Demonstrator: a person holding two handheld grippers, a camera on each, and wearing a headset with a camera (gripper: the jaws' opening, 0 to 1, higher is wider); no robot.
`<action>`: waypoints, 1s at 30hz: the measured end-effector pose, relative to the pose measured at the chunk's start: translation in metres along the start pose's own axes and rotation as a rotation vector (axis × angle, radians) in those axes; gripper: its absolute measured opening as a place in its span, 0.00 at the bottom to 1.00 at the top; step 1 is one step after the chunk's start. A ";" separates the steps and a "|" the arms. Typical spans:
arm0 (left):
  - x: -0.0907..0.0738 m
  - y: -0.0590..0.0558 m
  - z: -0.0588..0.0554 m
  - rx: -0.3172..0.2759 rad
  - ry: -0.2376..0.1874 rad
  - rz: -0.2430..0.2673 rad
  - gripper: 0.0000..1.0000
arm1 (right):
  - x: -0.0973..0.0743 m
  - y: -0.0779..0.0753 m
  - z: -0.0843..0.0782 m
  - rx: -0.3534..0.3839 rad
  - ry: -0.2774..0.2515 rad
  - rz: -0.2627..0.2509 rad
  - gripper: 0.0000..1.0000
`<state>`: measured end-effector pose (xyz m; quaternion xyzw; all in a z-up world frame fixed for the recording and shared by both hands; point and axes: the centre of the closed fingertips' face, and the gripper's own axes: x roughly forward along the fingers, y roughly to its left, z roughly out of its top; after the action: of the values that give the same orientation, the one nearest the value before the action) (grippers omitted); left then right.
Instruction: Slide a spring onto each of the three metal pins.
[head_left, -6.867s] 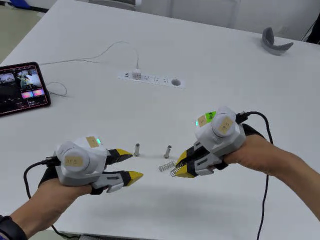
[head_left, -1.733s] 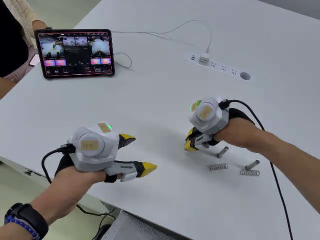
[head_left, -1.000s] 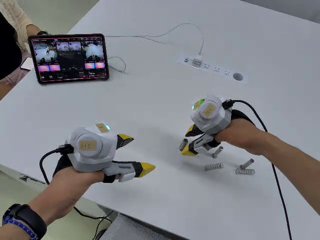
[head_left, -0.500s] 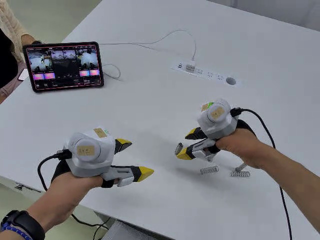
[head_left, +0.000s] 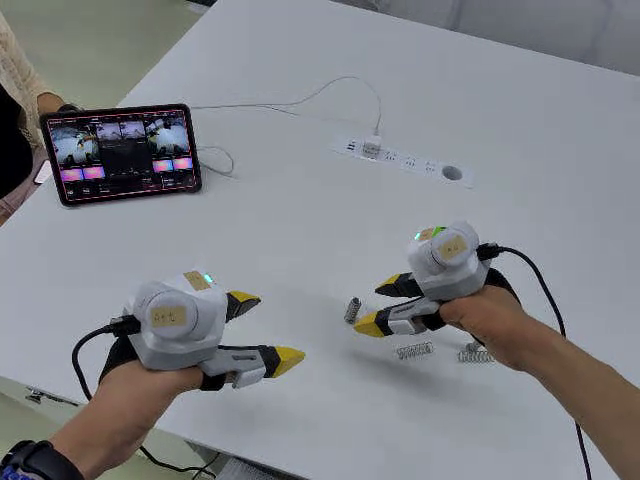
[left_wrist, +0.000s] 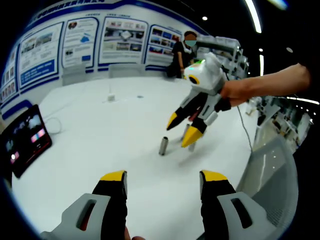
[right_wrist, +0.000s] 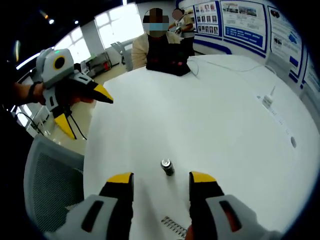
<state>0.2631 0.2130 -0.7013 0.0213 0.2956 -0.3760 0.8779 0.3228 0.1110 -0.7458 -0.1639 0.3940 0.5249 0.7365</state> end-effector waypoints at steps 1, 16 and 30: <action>0.000 0.000 0.000 0.000 0.000 0.001 0.60 | -0.002 0.001 0.000 0.006 -0.012 -0.003 0.46; 0.002 -0.001 0.004 0.002 -0.003 0.003 0.60 | -0.031 0.006 -0.007 0.082 -0.127 -0.089 0.52; 0.009 -0.007 0.008 0.019 0.002 -0.012 0.60 | -0.052 0.017 -0.036 0.167 -0.175 -0.147 0.56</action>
<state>0.2673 0.2002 -0.6980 0.0281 0.2929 -0.3842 0.8751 0.2858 0.0607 -0.7269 -0.0837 0.3575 0.4472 0.8156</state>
